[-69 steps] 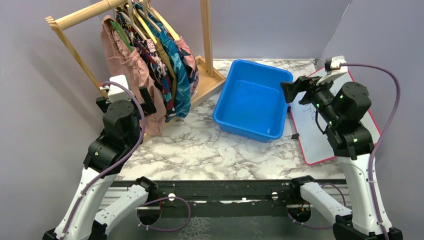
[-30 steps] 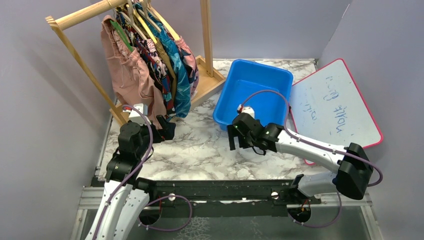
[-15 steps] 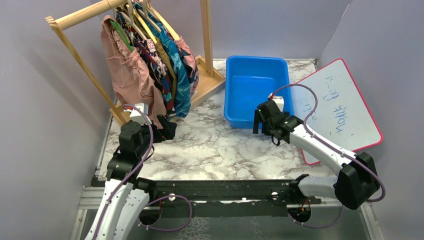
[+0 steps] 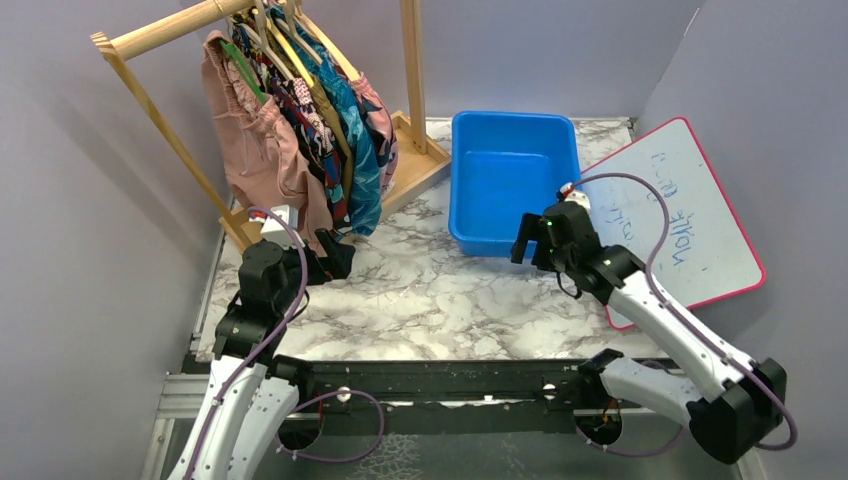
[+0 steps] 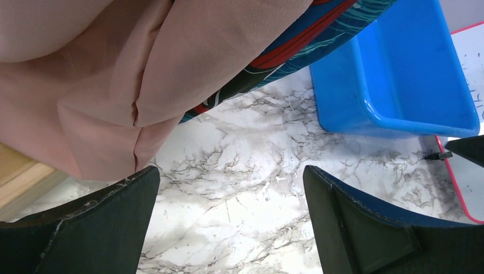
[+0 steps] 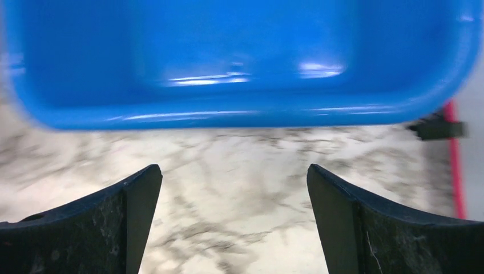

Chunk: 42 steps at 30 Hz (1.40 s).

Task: Remove the shorts from the hanger
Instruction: Adjust the basket at the center of the board.

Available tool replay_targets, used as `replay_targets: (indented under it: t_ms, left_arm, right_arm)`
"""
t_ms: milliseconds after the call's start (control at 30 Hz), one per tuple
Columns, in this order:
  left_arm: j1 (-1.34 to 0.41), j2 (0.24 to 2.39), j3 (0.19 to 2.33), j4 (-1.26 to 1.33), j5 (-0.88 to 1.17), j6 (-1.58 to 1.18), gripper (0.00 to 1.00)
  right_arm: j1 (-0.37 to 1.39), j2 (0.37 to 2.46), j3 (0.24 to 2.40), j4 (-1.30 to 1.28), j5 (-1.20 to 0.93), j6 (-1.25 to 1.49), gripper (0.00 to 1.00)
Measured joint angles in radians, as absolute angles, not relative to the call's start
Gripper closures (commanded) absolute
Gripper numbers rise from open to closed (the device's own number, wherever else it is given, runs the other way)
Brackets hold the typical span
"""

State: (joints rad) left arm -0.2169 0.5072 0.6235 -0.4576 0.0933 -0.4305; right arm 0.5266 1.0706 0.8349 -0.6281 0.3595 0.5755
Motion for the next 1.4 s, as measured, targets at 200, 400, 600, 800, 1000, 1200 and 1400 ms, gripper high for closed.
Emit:
replay_targets:
  t_ms: [200,400,600,800,1000,1200,1400]
  left_arm:
    - [-0.216,0.511,0.623,-0.457,0.094,-0.431,0.01]
    - [-0.210,0.512,0.622,-0.457,0.097,-0.431,0.01]
    - [-0.205,0.521,0.620,-0.456,0.109,-0.430,0.01]
    - [-0.205,0.526,0.620,-0.455,0.113,-0.431,0.01]
    - [-0.205,0.526,0.620,-0.453,0.116,-0.431,0.01]
    - [-0.205,0.526,0.620,-0.453,0.117,-0.430,0.01]
    - [-0.205,0.529,0.620,-0.453,0.117,-0.431,0.01]
  right_arm:
    - [0.525,0.964,0.870,-0.513,0.107,0.522,0.01]
    - [0.513,1.266,1.093,-0.490,0.228,0.406,0.01]
    - [0.361,1.539,1.209,-0.472,0.218,0.333,0.01]
    - [0.262,1.600,1.205,-0.465,0.162,0.303,0.01]
    - [0.200,1.638,1.167,-0.457,0.176,0.279,0.01]
    - [0.126,1.641,1.122,-0.451,0.200,0.251,0.01]
    - [0.096,1.642,1.120,-0.446,0.215,0.243,0.01]
